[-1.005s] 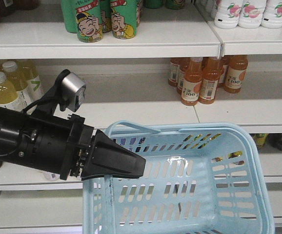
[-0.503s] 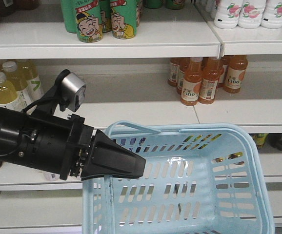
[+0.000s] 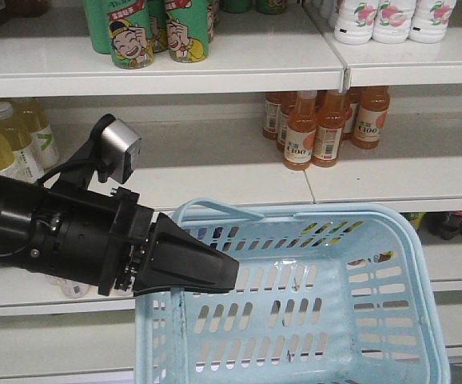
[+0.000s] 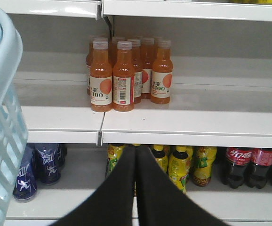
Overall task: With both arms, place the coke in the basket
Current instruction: 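Turn the base away from the shelf while holding the basket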
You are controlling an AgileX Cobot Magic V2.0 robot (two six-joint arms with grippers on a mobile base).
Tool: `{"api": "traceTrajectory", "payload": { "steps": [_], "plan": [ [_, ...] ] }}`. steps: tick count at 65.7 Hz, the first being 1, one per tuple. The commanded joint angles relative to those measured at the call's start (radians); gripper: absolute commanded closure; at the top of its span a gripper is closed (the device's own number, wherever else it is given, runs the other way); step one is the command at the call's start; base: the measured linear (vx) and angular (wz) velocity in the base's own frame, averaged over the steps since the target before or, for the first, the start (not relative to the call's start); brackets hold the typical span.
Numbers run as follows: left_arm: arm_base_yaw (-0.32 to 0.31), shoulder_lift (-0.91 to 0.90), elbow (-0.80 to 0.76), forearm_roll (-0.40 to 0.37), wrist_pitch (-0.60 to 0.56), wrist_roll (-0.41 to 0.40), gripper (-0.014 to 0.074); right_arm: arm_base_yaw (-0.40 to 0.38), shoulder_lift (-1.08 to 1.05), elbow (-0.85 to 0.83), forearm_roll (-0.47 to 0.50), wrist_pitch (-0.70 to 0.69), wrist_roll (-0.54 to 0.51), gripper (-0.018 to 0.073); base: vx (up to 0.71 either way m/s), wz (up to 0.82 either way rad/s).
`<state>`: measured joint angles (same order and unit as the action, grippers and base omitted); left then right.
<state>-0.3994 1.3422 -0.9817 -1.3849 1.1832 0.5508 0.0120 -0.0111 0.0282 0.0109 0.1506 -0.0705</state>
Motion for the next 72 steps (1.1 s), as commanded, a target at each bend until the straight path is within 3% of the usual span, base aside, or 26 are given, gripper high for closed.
{"api": "traceTrajectory", "payload": {
  "steps": [1,72],
  "plan": [
    [0.000,-0.033,-0.028,-0.102,0.022,0.008,0.0603,0.001,-0.013,0.008,-0.003,-0.076,-0.002,0.0569,-0.02,-0.09],
    [0.000,-0.033,-0.028,-0.102,0.021,0.008,0.0602,0.001,-0.013,0.008,-0.003,-0.078,-0.002,0.0569,-0.02,-0.22]
  ]
}}
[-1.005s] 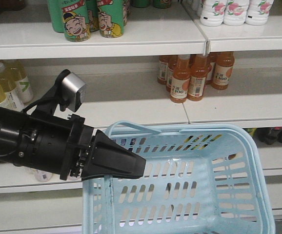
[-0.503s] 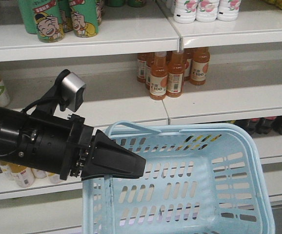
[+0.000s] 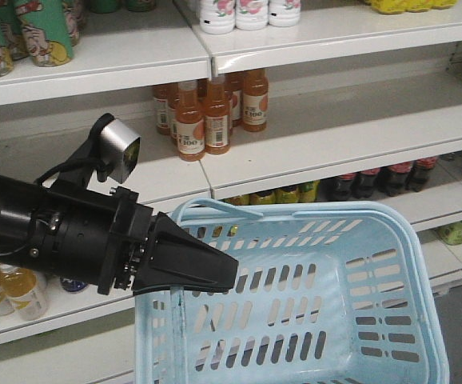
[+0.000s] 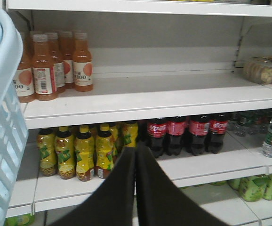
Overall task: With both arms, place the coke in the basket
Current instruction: 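Turn the base away from the shelf while holding the basket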
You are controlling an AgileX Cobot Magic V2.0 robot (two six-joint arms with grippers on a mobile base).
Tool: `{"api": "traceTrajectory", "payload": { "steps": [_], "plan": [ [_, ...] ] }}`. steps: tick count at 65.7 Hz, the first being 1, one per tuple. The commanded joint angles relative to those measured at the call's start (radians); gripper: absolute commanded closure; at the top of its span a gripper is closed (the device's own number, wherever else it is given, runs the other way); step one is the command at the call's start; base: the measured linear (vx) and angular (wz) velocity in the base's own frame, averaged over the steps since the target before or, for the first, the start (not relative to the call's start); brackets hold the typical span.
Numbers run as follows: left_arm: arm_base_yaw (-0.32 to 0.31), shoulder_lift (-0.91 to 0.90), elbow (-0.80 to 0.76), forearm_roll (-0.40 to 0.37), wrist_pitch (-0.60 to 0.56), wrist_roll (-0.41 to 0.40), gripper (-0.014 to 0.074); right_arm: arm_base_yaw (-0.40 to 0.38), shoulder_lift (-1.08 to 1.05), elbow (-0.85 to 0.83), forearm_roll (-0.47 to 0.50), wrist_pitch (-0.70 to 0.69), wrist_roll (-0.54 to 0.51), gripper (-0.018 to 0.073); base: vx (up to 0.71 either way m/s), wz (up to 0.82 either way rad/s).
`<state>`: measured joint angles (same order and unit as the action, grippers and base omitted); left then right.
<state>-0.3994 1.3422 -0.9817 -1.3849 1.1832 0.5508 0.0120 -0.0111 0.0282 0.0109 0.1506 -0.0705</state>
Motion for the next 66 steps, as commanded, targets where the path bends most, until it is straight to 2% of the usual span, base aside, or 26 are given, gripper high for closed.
{"api": "traceTrajectory", "payload": {
  "steps": [1,66],
  "plan": [
    [0.000,-0.033,-0.028,-0.102,0.021,0.008,0.0602,0.001,-0.013,0.008,-0.003,-0.078,-0.002,0.0569,-0.04,-0.39],
    [0.000,-0.033,-0.028,-0.102,0.022,0.008,0.0603,0.001,-0.013,0.008,-0.003,-0.075,-0.002,0.0569,-0.05,-0.35]
  ]
}}
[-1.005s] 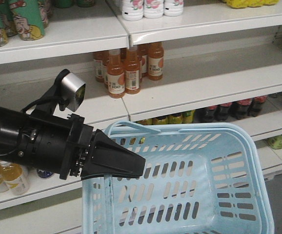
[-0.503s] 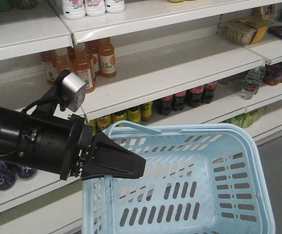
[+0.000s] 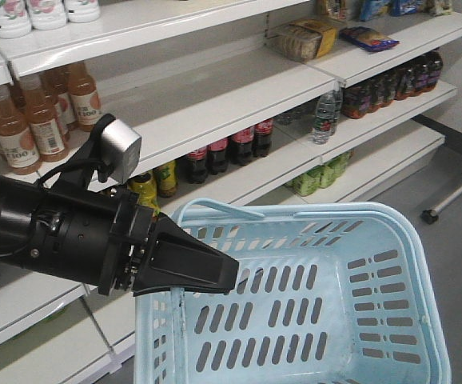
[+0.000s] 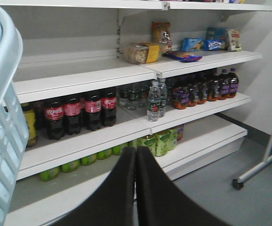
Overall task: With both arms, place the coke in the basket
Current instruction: 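Turn the base away from the shelf while holding the basket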
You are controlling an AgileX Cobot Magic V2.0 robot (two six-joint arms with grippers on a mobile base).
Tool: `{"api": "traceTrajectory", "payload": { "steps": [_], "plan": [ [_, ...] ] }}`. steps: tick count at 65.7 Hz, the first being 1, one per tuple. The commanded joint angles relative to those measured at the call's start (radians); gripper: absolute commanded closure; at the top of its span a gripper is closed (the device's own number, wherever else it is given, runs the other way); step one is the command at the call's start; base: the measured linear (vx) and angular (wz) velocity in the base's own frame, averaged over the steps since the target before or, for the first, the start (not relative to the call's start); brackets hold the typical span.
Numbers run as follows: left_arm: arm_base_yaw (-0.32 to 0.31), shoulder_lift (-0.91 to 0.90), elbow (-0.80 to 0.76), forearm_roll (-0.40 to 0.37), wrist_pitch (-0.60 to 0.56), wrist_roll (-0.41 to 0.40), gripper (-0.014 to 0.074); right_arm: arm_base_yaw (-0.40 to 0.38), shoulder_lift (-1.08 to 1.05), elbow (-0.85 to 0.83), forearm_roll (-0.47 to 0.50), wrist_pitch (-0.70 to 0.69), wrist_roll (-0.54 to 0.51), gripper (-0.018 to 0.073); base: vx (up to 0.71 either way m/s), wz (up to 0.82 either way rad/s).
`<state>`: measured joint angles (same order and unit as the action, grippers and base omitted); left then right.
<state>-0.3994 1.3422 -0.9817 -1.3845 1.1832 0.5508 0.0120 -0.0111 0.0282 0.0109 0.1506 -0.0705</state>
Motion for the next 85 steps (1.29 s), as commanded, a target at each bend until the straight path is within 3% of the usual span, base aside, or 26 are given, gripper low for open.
{"api": "traceTrajectory", "payload": {
  "steps": [1,85],
  "plan": [
    [0.000,-0.033,-0.028,-0.103,0.022,0.008,0.0603,0.001,-0.013,0.008,-0.003,-0.075,-0.002,0.0569,-0.04,-0.42],
    [0.000,-0.033,-0.028,-0.103,0.022,0.008,0.0603,0.001,-0.013,0.008,-0.003,-0.077,-0.002,0.0569,-0.03,-0.40]
  ]
}}
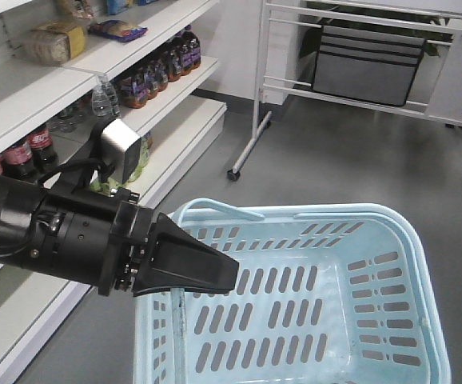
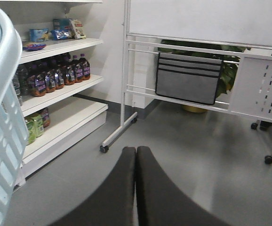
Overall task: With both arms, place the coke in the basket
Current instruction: 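Turn the base away from the shelf while holding the basket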
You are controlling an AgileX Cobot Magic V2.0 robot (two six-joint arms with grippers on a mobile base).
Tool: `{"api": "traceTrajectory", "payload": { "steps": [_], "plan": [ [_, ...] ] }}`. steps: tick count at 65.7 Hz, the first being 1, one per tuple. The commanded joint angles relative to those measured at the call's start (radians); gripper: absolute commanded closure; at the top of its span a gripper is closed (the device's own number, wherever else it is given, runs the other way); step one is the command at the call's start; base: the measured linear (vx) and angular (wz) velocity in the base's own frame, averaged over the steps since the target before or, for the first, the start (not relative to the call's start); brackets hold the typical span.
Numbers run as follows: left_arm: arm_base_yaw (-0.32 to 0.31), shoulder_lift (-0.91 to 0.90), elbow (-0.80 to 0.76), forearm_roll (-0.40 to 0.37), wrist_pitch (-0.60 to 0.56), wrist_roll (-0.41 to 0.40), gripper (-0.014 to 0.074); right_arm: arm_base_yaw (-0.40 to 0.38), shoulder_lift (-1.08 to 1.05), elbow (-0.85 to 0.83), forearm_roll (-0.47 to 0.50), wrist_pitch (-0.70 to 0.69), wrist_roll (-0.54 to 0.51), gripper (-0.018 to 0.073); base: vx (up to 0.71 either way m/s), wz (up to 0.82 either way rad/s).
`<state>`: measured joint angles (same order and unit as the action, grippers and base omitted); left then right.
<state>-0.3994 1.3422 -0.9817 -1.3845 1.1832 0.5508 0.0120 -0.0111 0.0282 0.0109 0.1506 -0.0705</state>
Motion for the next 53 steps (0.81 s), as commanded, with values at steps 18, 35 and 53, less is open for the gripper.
{"api": "traceTrajectory", "payload": {
  "steps": [18,35,53],
  "plan": [
    [0.000,-0.033,-0.028,-0.103,0.022,0.008,0.0603,0.001,-0.013,0.008,-0.003,-0.077,-0.002,0.0569,0.07,-0.36],
    [0.000,-0.033,-0.028,-0.103,0.022,0.008,0.0603,0.001,-0.013,0.008,-0.003,-0.077,-0.002,0.0569,0.12,-0.45],
    [0.000,-0.033,-0.028,-0.103,0.021,0.008,0.0603,0.001,-0.013,0.008,-0.003,-0.076,-0.002,0.0569,0.14,-0.38]
  ]
}}
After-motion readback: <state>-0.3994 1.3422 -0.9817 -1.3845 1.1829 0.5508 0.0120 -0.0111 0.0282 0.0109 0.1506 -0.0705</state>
